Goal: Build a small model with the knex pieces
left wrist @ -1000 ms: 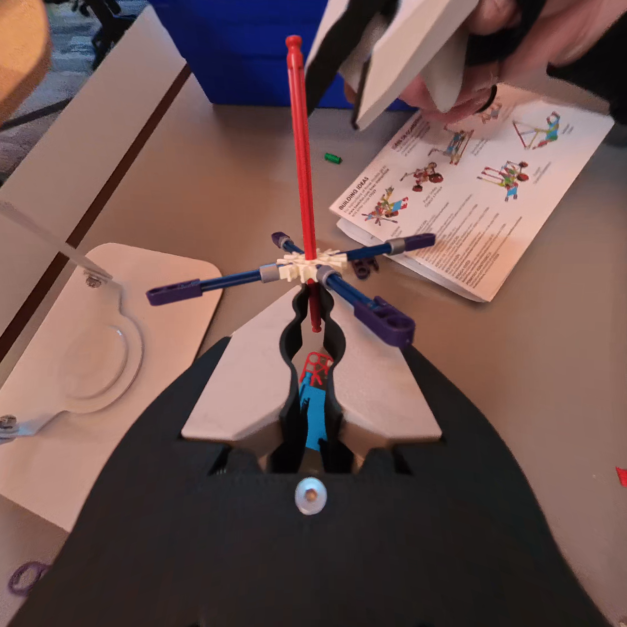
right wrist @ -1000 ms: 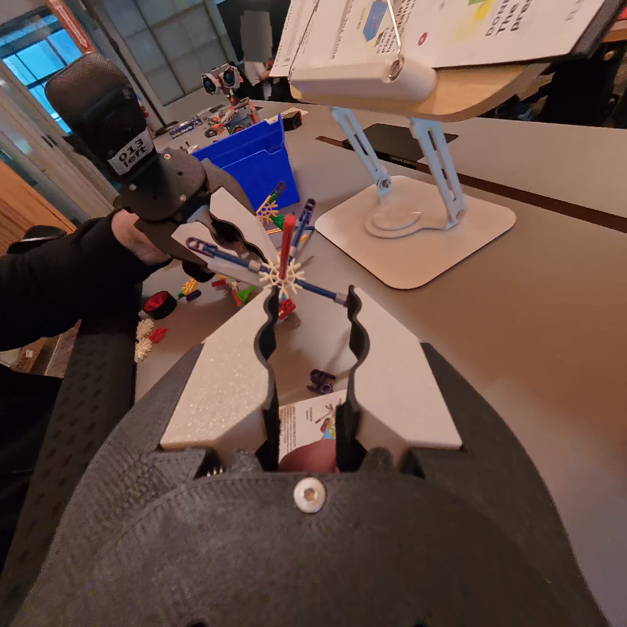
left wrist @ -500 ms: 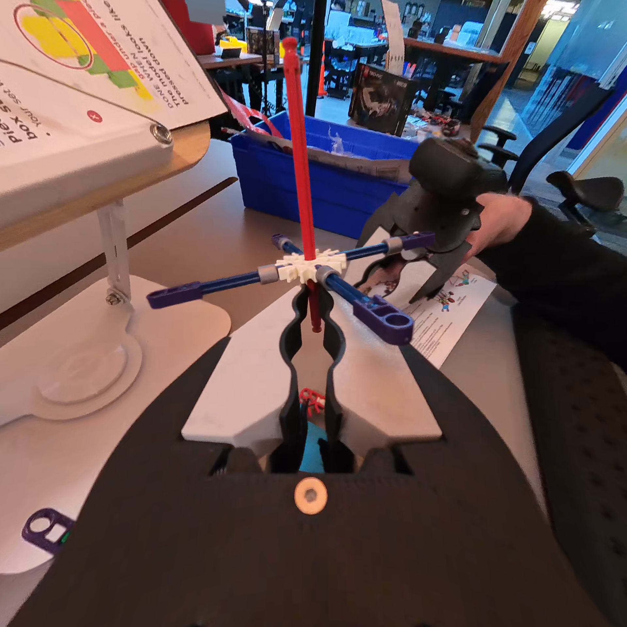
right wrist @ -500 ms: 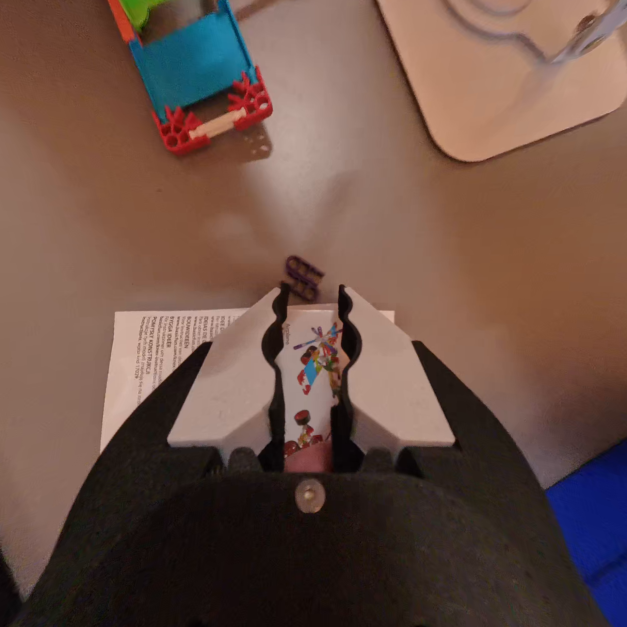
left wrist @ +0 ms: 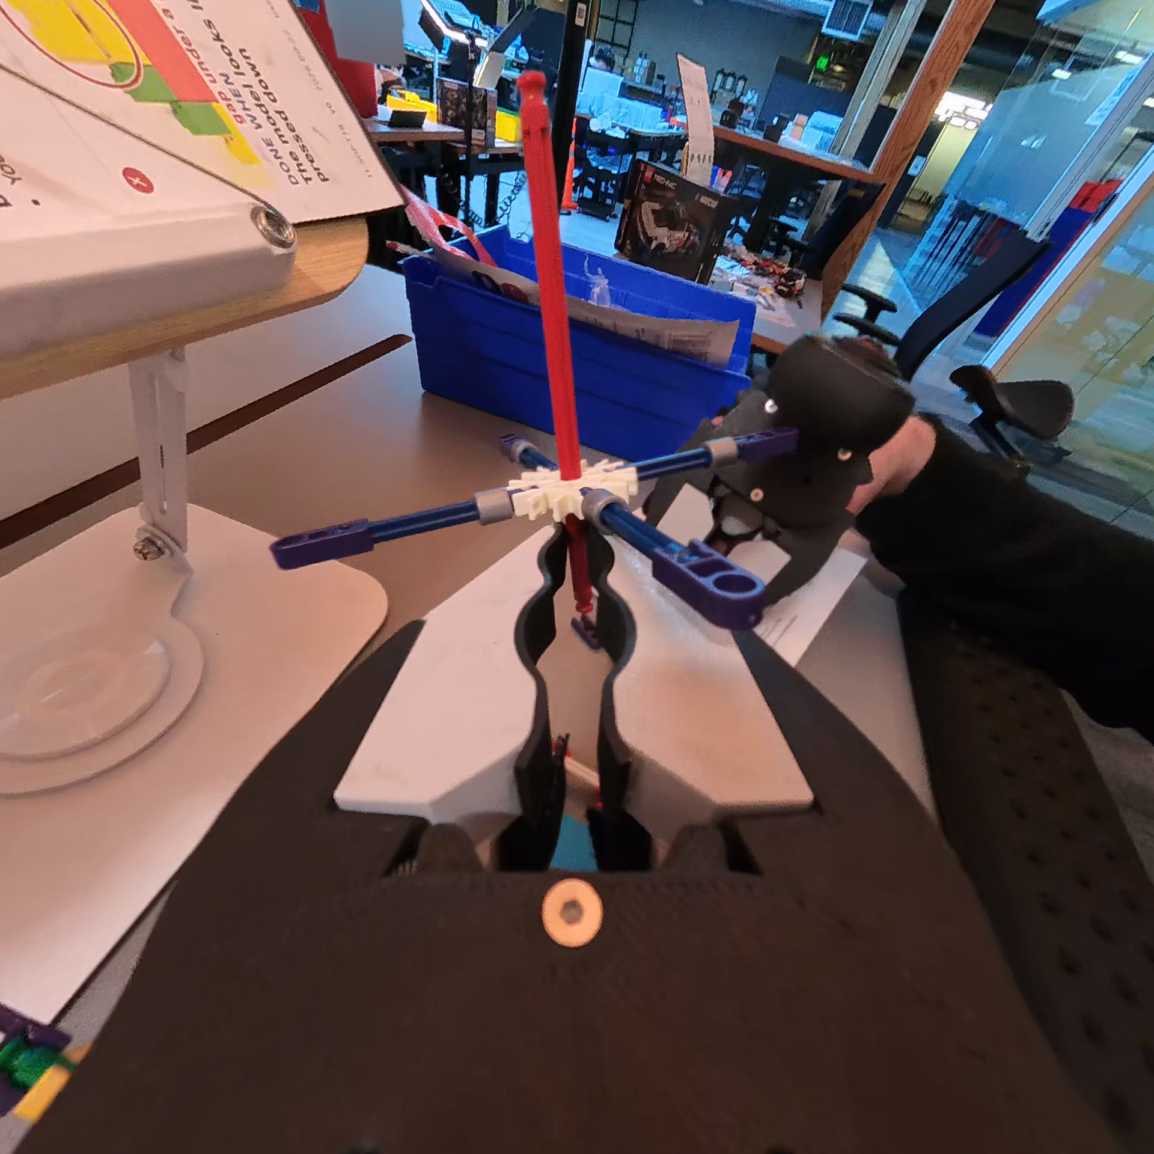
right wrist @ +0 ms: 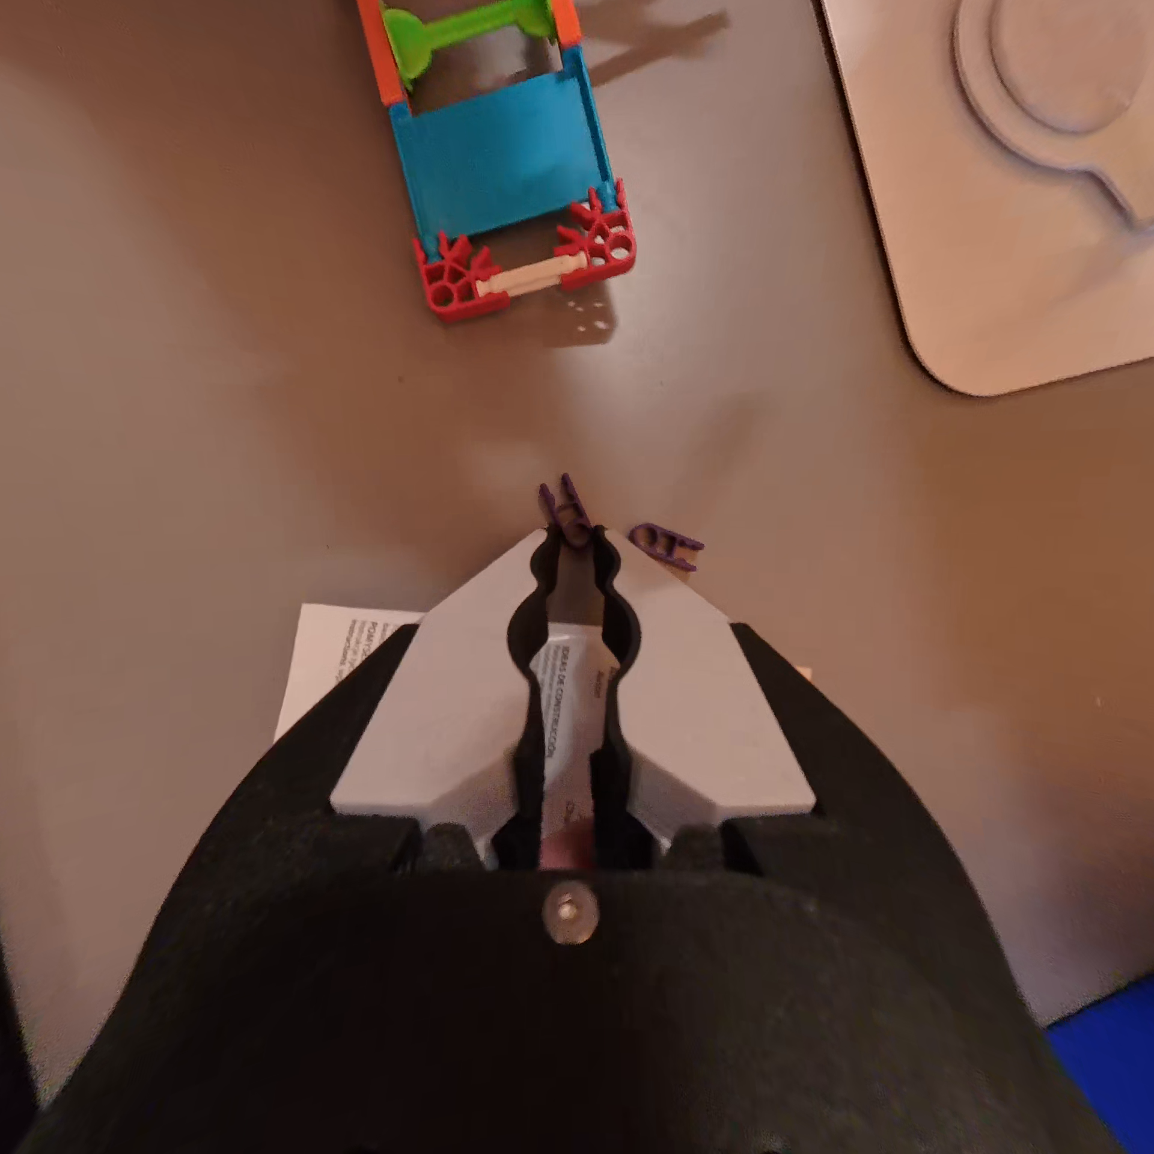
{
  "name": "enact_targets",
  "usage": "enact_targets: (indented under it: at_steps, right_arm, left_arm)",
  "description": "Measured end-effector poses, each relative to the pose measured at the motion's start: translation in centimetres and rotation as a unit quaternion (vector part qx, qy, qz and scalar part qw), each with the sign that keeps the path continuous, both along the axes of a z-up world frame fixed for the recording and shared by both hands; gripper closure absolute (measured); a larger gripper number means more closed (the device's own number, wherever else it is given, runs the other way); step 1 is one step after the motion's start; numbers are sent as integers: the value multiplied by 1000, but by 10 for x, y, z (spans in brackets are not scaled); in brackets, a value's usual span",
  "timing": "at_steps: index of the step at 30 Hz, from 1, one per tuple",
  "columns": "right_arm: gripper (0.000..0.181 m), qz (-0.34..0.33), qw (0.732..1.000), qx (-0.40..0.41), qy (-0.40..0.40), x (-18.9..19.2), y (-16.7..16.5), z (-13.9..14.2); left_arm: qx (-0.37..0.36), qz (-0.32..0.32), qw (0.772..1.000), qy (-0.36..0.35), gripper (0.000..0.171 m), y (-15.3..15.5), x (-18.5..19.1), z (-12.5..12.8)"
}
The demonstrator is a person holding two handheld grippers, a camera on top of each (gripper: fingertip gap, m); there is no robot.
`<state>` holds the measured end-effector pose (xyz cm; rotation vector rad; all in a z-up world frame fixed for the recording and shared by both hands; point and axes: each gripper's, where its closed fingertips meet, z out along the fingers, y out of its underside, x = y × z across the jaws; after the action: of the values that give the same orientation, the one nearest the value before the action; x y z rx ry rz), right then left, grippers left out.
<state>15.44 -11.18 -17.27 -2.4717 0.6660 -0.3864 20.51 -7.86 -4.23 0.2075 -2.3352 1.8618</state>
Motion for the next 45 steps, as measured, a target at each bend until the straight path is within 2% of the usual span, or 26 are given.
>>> enact_targets:
  at_steps: [8, 12, 17, 21, 26, 30, 35, 45]
  right_arm:
    - [175, 31, 999, 23, -17, 0, 16, 6]
    - [175, 25, 989, 130, -68, 7, 33, 48]
    - [175, -31, 946, 297, -123, 23, 34, 110]
    - [175, -37, 922, 350, -164, 24, 36, 136]
    - [175, -61, 905, 365, -210, 30, 40, 150]
    - [175, -65, 888, 410, -196, 29, 37, 158]
    - [175, -70, 873, 442, -195, 29, 34, 167]
    - [175, -75, 872, 444, -193, 29, 38, 167]
  left_arm:
    - [-49, 7, 998, 29, 169, 4, 3, 15]
    - [-70, 17, 997, 37, 169, 6, 6, 22]
    - [-109, 0, 993, 34, 169, 9, -3, 37]
    - [-133, 4, 991, 32, 169, 7, -10, 48]
    - [-166, 13, 985, 50, 169, 5, -16, 58]
    - [-189, 42, 980, 34, 169, 8, -12, 67]
    - [-196, 46, 979, 34, 169, 11, -8, 69]
    - [-194, 43, 980, 25, 168, 1, -19, 64]
